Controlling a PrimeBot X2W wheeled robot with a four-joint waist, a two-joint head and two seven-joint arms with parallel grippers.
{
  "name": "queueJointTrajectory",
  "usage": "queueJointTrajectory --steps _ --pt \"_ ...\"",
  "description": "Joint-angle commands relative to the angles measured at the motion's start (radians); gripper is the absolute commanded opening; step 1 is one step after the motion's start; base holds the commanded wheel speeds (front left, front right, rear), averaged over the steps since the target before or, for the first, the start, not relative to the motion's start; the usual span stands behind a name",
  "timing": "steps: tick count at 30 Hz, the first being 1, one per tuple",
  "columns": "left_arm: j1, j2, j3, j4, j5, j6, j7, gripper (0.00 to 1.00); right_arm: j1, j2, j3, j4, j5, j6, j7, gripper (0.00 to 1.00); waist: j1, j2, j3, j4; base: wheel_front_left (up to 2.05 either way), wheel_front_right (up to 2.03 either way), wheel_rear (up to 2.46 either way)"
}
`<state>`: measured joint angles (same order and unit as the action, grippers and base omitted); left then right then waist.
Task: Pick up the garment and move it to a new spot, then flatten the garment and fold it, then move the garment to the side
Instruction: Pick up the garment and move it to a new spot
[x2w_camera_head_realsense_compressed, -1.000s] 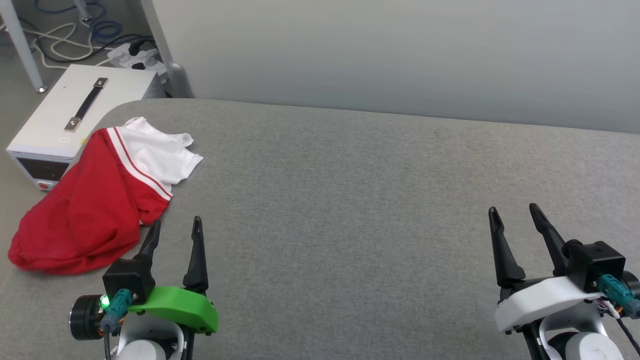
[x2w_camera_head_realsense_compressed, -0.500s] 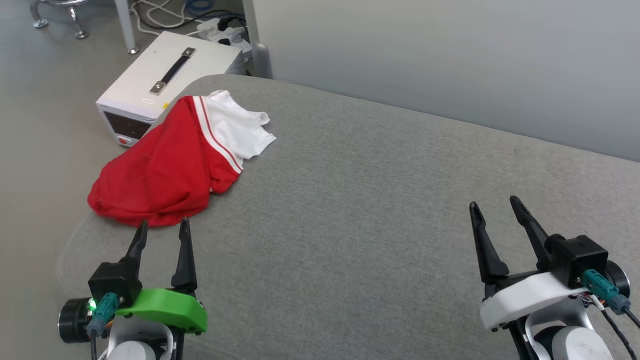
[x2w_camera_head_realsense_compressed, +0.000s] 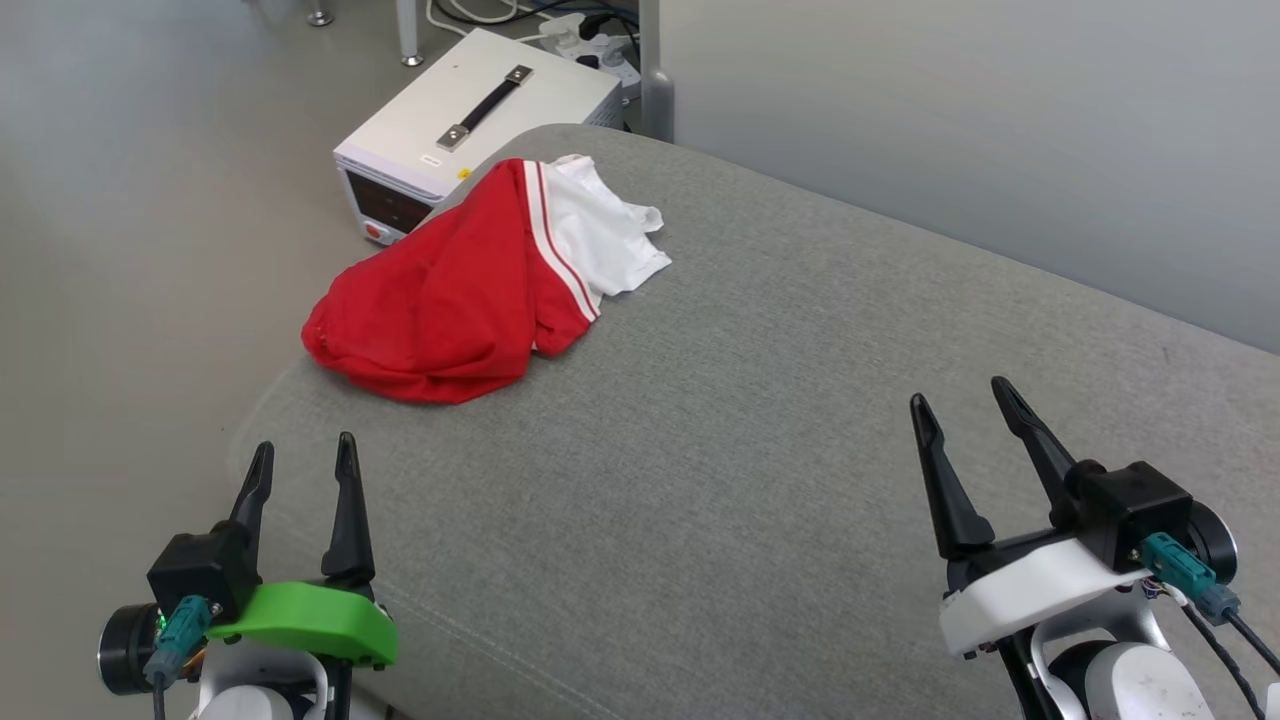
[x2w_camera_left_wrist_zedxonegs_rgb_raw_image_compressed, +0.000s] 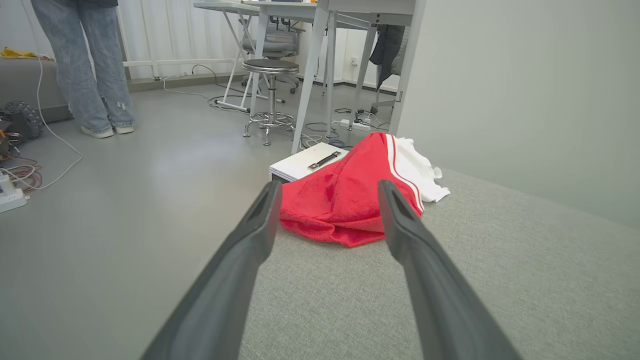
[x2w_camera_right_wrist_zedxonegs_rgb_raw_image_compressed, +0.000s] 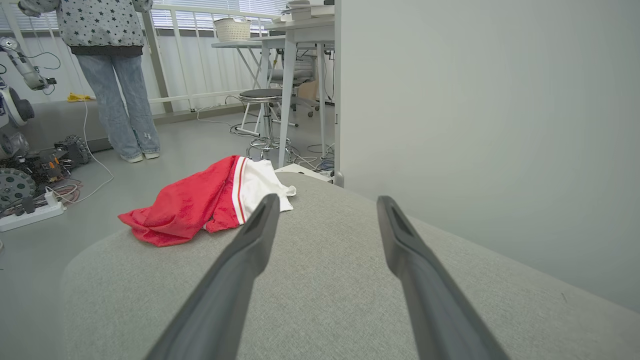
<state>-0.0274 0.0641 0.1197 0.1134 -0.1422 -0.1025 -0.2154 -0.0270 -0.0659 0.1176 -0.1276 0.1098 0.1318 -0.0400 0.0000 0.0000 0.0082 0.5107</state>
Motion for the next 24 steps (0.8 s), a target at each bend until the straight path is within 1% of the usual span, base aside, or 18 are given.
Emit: queueJointTrajectory --steps 1,7,16,19,24 --pt "-0.019 0.003 0.006 0.002 -0.007 -0.008 -0.010 1.00 -0.020 -0.003 0.008 -0.009 0.004 -0.001 -0.008 1.00 0.0000 0.0000 0.001 0.043 0.00 0.00 0.00" --pt "-0.018 0.001 0.018 0.005 -0.017 -0.014 -0.022 1.00 -0.029 -0.008 0.023 -0.016 0.005 -0.001 -0.008 1.00 0.0000 0.0000 0.004 0.099 0.00 0.00 0.00" --pt "-0.025 -0.003 0.029 0.012 -0.028 -0.024 -0.041 1.00 -0.032 -0.013 0.020 -0.028 0.007 -0.001 -0.003 1.00 0.0000 0.0000 0.011 0.172 0.00 0.00 0.00" --pt "-0.025 -0.004 0.033 0.013 -0.030 -0.027 -0.046 1.00 -0.033 -0.015 0.019 -0.031 0.008 -0.001 -0.003 1.00 0.0000 0.0000 0.013 0.187 -0.03 -0.03 -0.03" --pt "-0.030 -0.006 0.024 0.007 -0.019 -0.027 -0.046 1.00 -0.029 -0.017 0.007 -0.037 0.003 -0.001 0.001 1.00 0.0000 0.0000 0.019 0.187 -0.05 -0.05 -0.05"
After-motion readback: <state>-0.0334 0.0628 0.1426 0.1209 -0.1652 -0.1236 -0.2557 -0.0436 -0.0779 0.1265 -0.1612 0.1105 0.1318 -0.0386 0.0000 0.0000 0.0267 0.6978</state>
